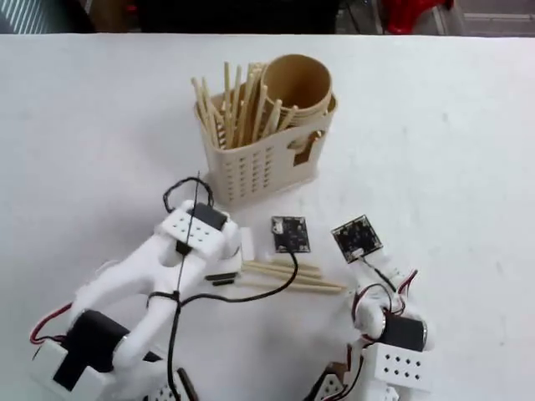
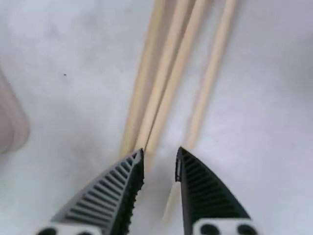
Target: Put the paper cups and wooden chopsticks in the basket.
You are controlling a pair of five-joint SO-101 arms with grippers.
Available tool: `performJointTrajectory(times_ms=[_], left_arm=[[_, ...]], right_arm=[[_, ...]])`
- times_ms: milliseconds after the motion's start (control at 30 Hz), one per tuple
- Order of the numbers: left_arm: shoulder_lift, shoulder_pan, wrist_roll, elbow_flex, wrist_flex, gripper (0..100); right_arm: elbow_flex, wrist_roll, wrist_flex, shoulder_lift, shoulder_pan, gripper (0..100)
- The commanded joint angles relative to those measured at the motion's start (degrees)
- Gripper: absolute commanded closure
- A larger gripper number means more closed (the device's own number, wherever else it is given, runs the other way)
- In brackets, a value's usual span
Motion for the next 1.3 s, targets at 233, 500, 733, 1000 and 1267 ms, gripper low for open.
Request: performJointTrajectory(times_ms=[233, 500, 733, 1000, 1267], left_arm=[[-0.2, 0.5, 1.1, 0.3, 1.1, 89], [-0.4, -0.9, 1.3, -3.6, 6.3, 87], [-0.7, -1.3, 0.9, -4.0, 9.8, 79], [-0.2, -0.6, 1.3, -0.9, 3.0, 79], [-0.1, 0.0, 4.6, 1.3, -2.0, 79]], right_arm=[[-0.4, -0.4, -0.9, 0.3, 0.5, 96.0], [-0.4, -0.4, -0.9, 0.3, 0.5, 96.0], [-0.4, -0.4, -0.9, 0.3, 0.4, 96.0], [-0.4, -0.4, -0.9, 0.3, 0.4, 96.0], [-0.4, -0.4, -0.9, 0.3, 0.5, 96.0]])
